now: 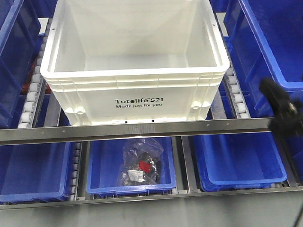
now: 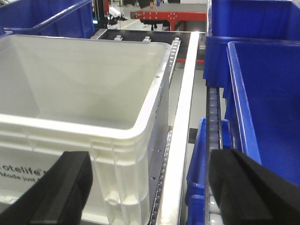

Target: Place moving items into box and shelve

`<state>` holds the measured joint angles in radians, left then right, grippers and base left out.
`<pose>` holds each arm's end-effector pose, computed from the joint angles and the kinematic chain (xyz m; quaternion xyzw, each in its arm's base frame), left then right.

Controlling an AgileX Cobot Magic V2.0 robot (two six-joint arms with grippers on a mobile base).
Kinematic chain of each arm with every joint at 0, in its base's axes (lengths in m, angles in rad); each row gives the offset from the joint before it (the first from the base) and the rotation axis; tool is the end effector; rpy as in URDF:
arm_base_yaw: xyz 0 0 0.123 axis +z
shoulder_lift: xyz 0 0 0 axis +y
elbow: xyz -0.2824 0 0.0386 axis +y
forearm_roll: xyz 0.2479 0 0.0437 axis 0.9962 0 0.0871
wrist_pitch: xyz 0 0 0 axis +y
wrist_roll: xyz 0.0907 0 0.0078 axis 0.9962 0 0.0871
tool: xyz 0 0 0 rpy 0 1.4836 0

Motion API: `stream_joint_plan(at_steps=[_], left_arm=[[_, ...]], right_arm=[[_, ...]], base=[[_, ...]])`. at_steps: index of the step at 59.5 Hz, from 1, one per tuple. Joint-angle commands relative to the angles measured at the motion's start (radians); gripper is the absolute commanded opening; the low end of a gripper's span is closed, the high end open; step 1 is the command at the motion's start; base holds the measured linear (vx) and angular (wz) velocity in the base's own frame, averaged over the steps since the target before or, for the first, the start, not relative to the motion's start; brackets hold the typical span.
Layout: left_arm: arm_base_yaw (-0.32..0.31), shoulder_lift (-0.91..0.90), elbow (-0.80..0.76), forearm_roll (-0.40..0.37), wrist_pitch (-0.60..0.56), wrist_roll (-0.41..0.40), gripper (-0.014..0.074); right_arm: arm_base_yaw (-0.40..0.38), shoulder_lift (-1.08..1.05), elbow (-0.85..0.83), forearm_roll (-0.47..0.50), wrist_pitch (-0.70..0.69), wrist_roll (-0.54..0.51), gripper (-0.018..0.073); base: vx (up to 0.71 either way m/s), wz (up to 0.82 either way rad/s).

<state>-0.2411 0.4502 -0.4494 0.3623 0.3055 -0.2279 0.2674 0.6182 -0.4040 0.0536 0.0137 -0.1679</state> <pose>0.0986 -0.0142 0.3060 0.1052 0.7667 0.0027 0.6333 0.1291 0.0354 0.2952 -0.1435 0.7413 0.0504 0.6537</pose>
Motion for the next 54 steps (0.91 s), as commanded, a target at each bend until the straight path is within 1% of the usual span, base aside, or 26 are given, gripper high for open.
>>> stream_joint_plan(at_steps=[1, 8, 14, 20, 24, 40, 45, 47, 49, 51, 54], left_arm=[[-0.004, -0.066, 0.011, 0.008, -0.054, -0.011, 0.0518], [-0.004, -0.118, 0.061, 0.008, -0.055, -0.011, 0.0518], [-0.004, -0.116, 0.098, 0.008, -0.058, -0.012, 0.0518], [-0.004, -0.116, 0.121, 0.008, -0.114, -0.02, 0.0518], [-0.004, -0.116, 0.123, -0.001, -0.143, -0.021, 0.0518], [-0.004, -0.116, 0.123, -0.003, -0.138, -0.021, 0.0517], [-0.004, -0.116, 0.123, -0.003, -0.143, -0.021, 0.0484], [-0.004, -0.116, 0.123, -0.003, -0.143, -0.021, 0.0451], [-0.004, -0.116, 0.123, -0.003, -0.143, -0.021, 0.0393], [-0.004, -0.116, 0.123, -0.003, -0.143, -0.021, 0.033], [-0.004, -0.116, 0.123, -0.003, -0.143, -0.021, 0.0229]], right_arm=[[0.0, -0.074, 0.036, -0.005, -0.105, -0.026, 0.0548], [0.0, -0.13, 0.107, -0.005, -0.17, -0.079, 0.0548], [0.0, -0.131, 0.15, -0.004, -0.25, -0.102, 0.0548], [0.0, -0.122, 0.161, -0.004, -0.294, -0.104, 0.0548], [0.0, -0.119, 0.161, -0.001, -0.309, -0.104, 0.0548], [0.0, -0.119, 0.161, -0.001, -0.309, -0.104, 0.0531], [0.0, -0.119, 0.161, -0.001, -0.309, -0.104, 0.048], [0.0, -0.119, 0.161, -0.001, -0.309, -0.104, 0.0429], [0.0, -0.119, 0.161, -0.001, -0.309, -0.104, 0.0383], [0.0, -0.119, 0.161, -0.001, -0.309, -0.104, 0.0313], [0.0, -0.119, 0.161, -0.001, -0.309, -0.104, 0.0183]], base=[[0.0, 0.0], [0.0, 0.0], [0.0, 0.0], [0.0, 0.0], [0.0, 0.0], [0.0, 0.0], [0.0, 0.0], [0.0, 0.0], [0.0, 0.0], [0.0, 0.0], [0.0, 0.0]])
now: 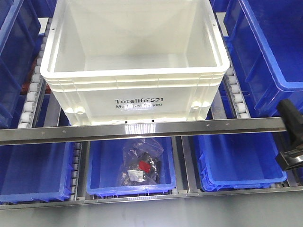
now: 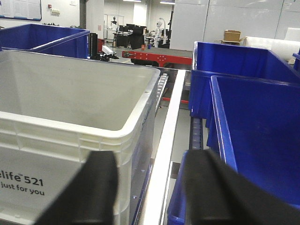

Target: Place moving items into box and shelve

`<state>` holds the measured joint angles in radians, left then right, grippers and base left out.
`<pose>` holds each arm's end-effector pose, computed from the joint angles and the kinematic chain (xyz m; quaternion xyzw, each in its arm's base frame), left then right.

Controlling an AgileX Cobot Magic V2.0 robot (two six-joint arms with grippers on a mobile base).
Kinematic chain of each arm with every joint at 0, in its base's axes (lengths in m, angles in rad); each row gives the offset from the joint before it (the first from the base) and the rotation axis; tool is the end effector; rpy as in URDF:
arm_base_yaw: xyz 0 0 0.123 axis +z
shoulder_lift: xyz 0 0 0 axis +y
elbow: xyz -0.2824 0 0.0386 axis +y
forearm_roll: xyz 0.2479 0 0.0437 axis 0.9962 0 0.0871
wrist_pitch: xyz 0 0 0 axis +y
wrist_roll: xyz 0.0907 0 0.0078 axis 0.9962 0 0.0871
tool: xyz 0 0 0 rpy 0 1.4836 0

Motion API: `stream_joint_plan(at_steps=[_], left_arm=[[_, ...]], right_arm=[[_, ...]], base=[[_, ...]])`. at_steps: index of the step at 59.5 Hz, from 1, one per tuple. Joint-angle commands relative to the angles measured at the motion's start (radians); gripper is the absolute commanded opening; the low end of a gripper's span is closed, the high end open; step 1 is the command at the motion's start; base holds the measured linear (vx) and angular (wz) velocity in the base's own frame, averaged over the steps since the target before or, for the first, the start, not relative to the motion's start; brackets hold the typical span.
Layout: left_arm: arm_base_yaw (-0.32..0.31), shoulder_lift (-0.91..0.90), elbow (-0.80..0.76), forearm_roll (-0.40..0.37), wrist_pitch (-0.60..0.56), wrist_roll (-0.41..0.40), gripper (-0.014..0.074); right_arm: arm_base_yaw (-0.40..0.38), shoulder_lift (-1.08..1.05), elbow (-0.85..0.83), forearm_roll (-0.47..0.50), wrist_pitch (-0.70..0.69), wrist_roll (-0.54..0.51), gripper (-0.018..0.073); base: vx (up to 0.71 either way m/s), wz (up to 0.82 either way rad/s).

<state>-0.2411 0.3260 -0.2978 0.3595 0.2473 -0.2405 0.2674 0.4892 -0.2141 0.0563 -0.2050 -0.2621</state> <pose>0.0827 -0.0122 0.2710 0.1059 0.7580 -0.0095 0.6435 0.1067 0.0282 0.2659 -0.1608 0.6825 0.0175 0.7128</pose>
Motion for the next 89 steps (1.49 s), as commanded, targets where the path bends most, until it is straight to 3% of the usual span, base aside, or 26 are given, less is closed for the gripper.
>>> stream_joint_plan(at_steps=[1, 5, 7, 60, 64, 70, 74, 89], left_arm=[[-0.004, 0.008, -0.028, 0.0, -0.084, -0.009, 0.0181], [-0.004, 0.008, -0.028, 0.002, -0.082, -0.009, 0.0024], [-0.004, 0.008, -0.028, 0.003, -0.082, -0.007, -0.0026], [-0.004, 0.008, -0.028, 0.027, -0.087, 0.025, -0.0022], [-0.004, 0.008, -0.028, -0.024, -0.101, 0.057, -0.0022], [-0.004, 0.008, -0.028, -0.174, -0.109, 0.219, -0.0022], [-0.004, 0.008, -0.028, -0.232, -0.112, 0.293, -0.0022], [-0.004, 0.0, -0.023, -0.237, -0.106, 0.307, -0.0022]], right_arm=[[0.0, 0.01, -0.029, -0.004, -0.091, -0.009, 0.0132], [0.0, 0.01, -0.029, -0.004, -0.087, -0.009, -0.0022], [0.0, 0.01, -0.029, 0.001, -0.082, -0.008, -0.0022], [0.0, 0.01, -0.029, 0.0, -0.041, -0.006, -0.0015], [0.0, 0.01, -0.029, 0.0, -0.041, -0.006, -0.0015], [0.0, 0.01, -0.029, 0.0, -0.041, -0.006, -0.0015], [0.0, 0.01, -0.029, 0.0, -0.041, -0.006, -0.0015], [0.0, 0.01, -0.029, 0.0, -0.041, -0.007, -0.0015]], base=[[0.0, 0.0], [0.0, 0.0], [0.0, 0.0], [0.0, 0.0], [0.0, 0.0], [0.0, 0.0], [0.0, 0.0], [0.0, 0.0]])
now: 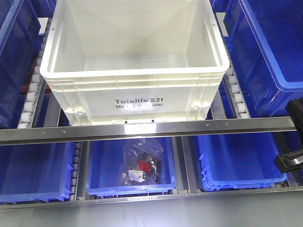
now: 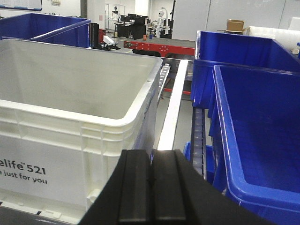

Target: Place moving items into box and shelve

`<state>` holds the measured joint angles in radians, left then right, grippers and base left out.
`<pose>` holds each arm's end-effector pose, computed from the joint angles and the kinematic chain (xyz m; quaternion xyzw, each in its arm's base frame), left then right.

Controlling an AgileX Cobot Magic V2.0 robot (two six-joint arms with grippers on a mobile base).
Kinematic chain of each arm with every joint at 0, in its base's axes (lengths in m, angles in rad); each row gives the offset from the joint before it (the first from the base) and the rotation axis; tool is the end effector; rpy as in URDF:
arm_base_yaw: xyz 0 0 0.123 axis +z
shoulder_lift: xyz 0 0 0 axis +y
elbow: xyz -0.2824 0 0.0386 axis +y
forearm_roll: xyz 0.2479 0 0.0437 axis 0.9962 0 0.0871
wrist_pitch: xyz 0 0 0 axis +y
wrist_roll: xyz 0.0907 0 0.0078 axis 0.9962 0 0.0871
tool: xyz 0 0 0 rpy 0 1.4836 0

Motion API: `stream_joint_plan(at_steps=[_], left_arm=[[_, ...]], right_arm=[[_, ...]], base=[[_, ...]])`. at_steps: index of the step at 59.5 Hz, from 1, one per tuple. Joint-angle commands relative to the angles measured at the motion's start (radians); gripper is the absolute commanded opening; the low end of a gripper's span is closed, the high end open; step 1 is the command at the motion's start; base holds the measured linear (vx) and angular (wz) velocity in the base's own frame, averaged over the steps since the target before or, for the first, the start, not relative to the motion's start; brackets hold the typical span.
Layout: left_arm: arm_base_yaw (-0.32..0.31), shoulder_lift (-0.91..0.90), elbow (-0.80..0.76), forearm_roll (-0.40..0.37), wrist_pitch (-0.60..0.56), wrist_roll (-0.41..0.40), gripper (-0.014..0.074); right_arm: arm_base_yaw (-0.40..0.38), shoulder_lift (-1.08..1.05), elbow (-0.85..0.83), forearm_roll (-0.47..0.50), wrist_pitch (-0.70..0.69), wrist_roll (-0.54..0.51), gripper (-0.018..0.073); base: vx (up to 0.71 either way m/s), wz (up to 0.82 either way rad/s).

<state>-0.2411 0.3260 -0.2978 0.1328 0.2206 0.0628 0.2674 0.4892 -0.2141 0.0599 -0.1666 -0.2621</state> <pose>0.0819 -0.0174 0.2721 0.1545 0.7454 -0.0048 0.6485 0.1066 0.0283 0.2624 -0.1632 0.6958 0.0190 0.6992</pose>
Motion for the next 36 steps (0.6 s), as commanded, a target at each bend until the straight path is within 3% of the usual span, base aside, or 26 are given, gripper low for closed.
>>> stream_joint_plan(at_steps=[1, 8, 18, 22, 36], left_arm=[[-0.004, -0.008, -0.02, -0.01, -0.079, 0.003, -0.0022], [-0.004, -0.081, 0.083, -0.028, -0.116, 0.001, -0.0022], [-0.004, -0.282, 0.363, -0.097, -0.325, 0.001, -0.0022], [-0.004, -0.362, 0.343, -0.116, -0.182, 0.002, -0.0022], [-0.004, -0.343, 0.349, -0.104, -0.108, 0.013, -0.0022]], right_arm=[[0.0, 0.01, -0.029, -0.004, -0.079, -0.007, -0.0015], [0.0, 0.01, -0.029, -0.004, -0.075, -0.007, -0.0015], [0.0, 0.01, -0.029, -0.004, -0.075, -0.007, -0.0015], [0.0, 0.01, -0.029, -0.004, -0.075, -0.007, -0.0015], [0.0, 0.016, -0.029, -0.004, -0.075, -0.007, -0.0015]], base=[[0.0, 0.0], [0.0, 0.0], [0.0, 0.0], [0.0, 0.0], [0.0, 0.0]])
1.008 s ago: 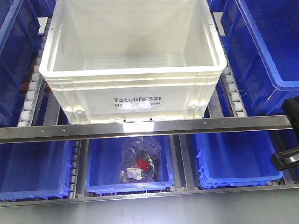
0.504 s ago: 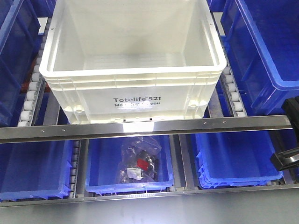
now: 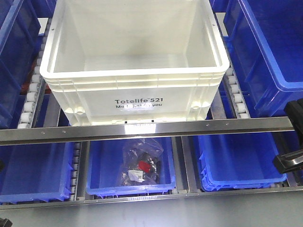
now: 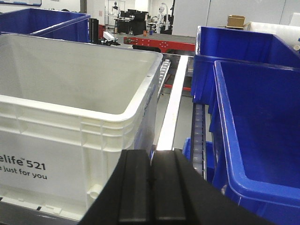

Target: Place moving items into box and shelve

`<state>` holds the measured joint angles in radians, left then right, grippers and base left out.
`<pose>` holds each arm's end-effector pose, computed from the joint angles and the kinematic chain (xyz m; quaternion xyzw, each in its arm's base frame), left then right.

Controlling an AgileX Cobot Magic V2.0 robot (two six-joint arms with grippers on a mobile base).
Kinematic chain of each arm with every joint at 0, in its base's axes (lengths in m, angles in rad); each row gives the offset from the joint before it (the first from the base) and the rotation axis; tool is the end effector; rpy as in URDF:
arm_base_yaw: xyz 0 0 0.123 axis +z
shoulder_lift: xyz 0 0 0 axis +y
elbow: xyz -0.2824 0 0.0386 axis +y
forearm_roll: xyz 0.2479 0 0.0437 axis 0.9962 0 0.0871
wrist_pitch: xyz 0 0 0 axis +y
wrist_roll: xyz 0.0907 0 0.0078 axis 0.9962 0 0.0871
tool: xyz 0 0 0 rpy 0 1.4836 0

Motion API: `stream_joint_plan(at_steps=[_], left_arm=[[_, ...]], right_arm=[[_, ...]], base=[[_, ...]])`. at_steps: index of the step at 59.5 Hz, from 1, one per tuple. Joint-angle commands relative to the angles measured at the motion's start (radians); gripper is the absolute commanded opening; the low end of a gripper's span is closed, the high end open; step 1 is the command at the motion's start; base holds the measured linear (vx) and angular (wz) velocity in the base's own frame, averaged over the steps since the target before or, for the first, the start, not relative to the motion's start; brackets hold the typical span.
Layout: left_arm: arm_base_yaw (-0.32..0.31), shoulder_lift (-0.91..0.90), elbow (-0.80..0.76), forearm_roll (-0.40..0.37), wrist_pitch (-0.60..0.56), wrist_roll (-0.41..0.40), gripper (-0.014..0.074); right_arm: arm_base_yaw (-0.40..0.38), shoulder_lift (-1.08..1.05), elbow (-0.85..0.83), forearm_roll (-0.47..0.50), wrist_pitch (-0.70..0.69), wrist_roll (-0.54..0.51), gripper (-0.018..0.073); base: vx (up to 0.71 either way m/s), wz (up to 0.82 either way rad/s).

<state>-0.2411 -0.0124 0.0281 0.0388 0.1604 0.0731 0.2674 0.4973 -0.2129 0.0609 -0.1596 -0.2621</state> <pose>0.0549 -0.0129 0.1897 0.1273 0.7267 -0.0415 0.6738 0.1077 0.0286 0.2605 -0.1642 0.7014 0.0192 0.6933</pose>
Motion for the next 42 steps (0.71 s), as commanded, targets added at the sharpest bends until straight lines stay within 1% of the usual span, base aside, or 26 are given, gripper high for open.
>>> stream_joint_plan(at_steps=[1, 42], left_arm=[[-0.004, -0.004, 0.023, -0.01, -0.046, 0.003, -0.0022], [-0.004, -0.004, 0.023, -0.01, -0.035, 0.003, -0.0022]], right_arm=[[0.0, 0.008, -0.03, -0.005, -0.082, -0.007, -0.0015], [0.0, 0.008, -0.03, -0.005, -0.086, -0.007, -0.0015]], base=[[0.0, 0.0], [0.0, 0.0]])
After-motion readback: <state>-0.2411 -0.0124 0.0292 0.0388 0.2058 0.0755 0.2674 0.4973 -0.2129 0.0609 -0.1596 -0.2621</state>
